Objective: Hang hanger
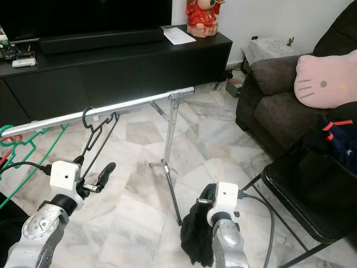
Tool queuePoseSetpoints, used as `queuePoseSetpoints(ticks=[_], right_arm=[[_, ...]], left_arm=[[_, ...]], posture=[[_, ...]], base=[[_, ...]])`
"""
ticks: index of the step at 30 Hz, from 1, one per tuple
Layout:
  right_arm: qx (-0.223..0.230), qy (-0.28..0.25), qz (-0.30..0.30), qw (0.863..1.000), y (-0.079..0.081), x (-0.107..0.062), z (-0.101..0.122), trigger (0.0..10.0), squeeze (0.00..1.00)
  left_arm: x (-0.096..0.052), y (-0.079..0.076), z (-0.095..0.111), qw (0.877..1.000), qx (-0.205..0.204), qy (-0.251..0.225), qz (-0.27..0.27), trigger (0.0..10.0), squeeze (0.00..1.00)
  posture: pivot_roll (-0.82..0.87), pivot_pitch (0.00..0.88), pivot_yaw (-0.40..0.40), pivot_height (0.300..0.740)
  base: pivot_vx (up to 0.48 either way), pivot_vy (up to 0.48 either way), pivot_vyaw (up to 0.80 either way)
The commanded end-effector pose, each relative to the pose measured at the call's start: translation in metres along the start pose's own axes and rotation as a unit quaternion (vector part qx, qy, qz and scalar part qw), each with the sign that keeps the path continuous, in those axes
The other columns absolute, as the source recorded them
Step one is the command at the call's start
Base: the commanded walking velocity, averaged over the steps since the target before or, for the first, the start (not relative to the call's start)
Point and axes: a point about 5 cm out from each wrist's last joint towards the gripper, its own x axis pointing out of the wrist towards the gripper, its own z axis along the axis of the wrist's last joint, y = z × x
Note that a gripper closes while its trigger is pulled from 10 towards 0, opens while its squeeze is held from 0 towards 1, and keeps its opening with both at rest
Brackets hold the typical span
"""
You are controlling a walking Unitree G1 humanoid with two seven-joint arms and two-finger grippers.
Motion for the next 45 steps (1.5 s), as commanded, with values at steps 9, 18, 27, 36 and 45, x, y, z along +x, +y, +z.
queuePoseSetpoints(ticks=[9,18,27,36,45], right_arm=[[0.000,-0.014,0.001,1.000,0.001,0.001,0.005,10.0,0.00],[0.000,-0.013,0.003,1.000,0.001,0.001,0.004,10.0,0.00],[-0.001,-0.012,0.005,1.000,0.003,0.000,0.003,10.0,0.00],[-0.001,-0.011,0.006,1.000,0.003,0.000,0.003,10.0,0.00],[0.003,-0.009,0.004,1.000,0.006,0.000,0.000,10.0,0.00]], left_arm=[[0.000,0.004,0.010,1.000,0.003,-0.023,0.009,10.0,0.00],[-0.001,0.005,0.015,0.999,0.004,-0.034,0.011,10.0,0.00],[0.000,0.005,0.018,0.999,0.007,-0.034,0.008,10.0,0.00],[0.005,0.006,0.012,1.000,0.004,0.007,-0.024,10.0,0.00],[0.038,-0.004,0.017,0.998,0.007,0.024,-0.061,10.0,0.00]], posture=[[0.01,0.138,-0.045,0.740],[0.01,0.126,-0.044,0.740],[0.01,0.121,-0.043,0.740],[0.01,0.119,-0.041,0.740],[0.01,0.125,-0.021,0.740]], base=[[0.312,0.000,0.00],[0.000,0.000,0.00],[0.000,0.000,0.00],[0.000,0.000,0.00],[0.000,0.000,0.00]])
